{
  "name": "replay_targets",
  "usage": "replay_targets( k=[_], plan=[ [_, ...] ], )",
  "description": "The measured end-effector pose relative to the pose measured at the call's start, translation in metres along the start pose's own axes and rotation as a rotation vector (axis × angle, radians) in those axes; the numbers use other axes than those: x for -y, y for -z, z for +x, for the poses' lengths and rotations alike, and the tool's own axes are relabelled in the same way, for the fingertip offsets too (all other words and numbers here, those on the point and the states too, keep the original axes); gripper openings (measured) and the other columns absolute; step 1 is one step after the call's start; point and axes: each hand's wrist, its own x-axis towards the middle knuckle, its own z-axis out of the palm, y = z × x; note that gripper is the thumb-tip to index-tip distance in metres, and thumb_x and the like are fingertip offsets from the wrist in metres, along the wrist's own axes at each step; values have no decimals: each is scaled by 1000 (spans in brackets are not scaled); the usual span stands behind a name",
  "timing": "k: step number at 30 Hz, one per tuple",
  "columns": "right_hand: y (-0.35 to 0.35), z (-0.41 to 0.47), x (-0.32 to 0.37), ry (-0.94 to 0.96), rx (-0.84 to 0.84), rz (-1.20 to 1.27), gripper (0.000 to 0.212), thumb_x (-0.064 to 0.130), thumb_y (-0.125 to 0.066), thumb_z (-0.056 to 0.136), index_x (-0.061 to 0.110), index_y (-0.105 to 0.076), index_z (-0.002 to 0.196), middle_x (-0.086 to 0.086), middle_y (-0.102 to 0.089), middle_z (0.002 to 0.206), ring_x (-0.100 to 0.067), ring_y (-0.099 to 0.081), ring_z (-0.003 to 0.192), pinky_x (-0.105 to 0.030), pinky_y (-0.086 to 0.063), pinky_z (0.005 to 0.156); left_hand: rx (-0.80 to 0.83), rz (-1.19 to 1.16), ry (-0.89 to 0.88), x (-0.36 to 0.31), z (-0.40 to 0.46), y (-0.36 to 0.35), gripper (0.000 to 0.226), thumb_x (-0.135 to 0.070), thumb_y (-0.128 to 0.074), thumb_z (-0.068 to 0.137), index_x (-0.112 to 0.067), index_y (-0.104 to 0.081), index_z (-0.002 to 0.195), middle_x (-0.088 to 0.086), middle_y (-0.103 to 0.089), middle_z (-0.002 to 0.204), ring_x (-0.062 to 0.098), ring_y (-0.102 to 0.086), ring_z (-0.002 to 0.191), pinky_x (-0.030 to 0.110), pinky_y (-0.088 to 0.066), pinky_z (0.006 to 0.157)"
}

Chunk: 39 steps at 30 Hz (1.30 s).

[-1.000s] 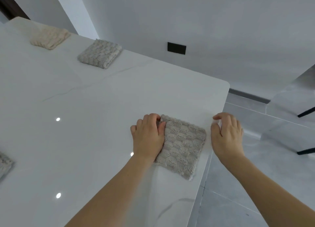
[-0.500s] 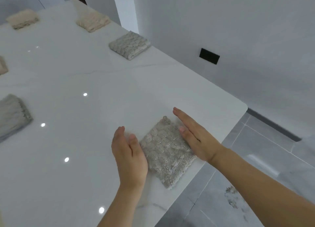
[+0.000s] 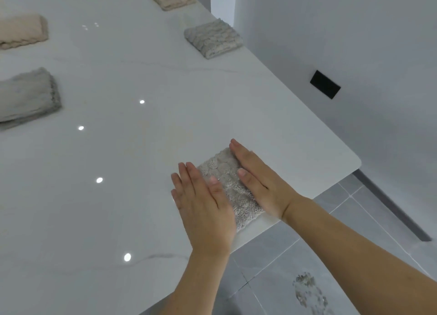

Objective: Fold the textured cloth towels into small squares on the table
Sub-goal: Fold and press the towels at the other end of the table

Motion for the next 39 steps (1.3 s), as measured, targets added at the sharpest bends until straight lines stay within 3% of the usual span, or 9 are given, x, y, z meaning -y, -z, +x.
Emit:
replay_targets(
  k=[4,12,16,19,21,25,29,35,39],
  plan=[
    [-9,6,-11,-6,57,-542,56,42,-12,104,23,0,156,9,6,162,-1,9,147,-32,6,121,-17,267,-30,9,-1,-5,68,-41,-9,99,-4,-14,155,8,-9,164,24,-2,152,42,0,122],
    [-4,-8,-22,-210,-1,-718,66,51,13,92,28,9,154,12,13,161,-6,20,145,-38,13,119,116,450,-165,46,8,29,73,-47,1,96,-8,-12,156,6,-11,164,20,-2,152,41,5,121],
    [-20,-17,-10,-494,-517,-318,68,52,1,96,20,-10,155,5,-1,163,-7,4,148,-33,4,121,257,257,-341,61,54,57,74,-51,-2,97,-9,-21,155,2,-19,162,16,-8,151,36,1,123],
    [-49,-23,32,-604,-955,269,59,51,-13,102,25,-13,155,17,-3,161,3,-3,146,-26,-10,120,599,-178,-380,43,97,68,57,-49,-23,104,-23,-25,155,-19,-23,157,-11,-20,141,29,-13,122],
    [-71,-22,58,-550,-1095,386,55,46,-17,104,26,-12,155,21,-2,160,10,-2,143,-10,-12,114,809,-317,-330,23,117,69,50,-45,-29,105,-35,-27,153,-28,-29,154,-18,-32,131,23,-25,116],
    [-100,-14,70,-566,-1186,414,56,45,-15,103,26,-5,155,22,7,160,13,5,142,-7,-9,110,1035,-312,-424,5,136,56,50,-46,-26,105,-40,-20,154,-32,-25,154,-5,-19,144,38,-11,123],
    [-108,-5,72,-559,-1187,352,57,45,-15,103,26,-3,155,22,9,159,13,8,141,-17,-6,115,1153,-255,-531,2,135,46,50,-45,-26,106,-38,-18,155,-29,-19,157,-15,-13,141,28,-10,123],
    [-121,5,66,-616,-1183,246,67,59,-10,97,26,-2,155,25,13,157,3,6,146,-42,-10,121,1126,-104,-726,0,134,37,53,-38,-25,107,-25,-13,157,-16,-9,163,-8,-1,146,20,-1,121],
    [-120,8,62,-703,-1117,71,73,59,-5,96,17,0,155,13,16,160,-1,14,146,-40,-2,122,924,257,-1075,7,141,21,58,-45,-18,105,-20,-11,157,-7,-2,164,4,8,149,30,9,121]
  ],
)
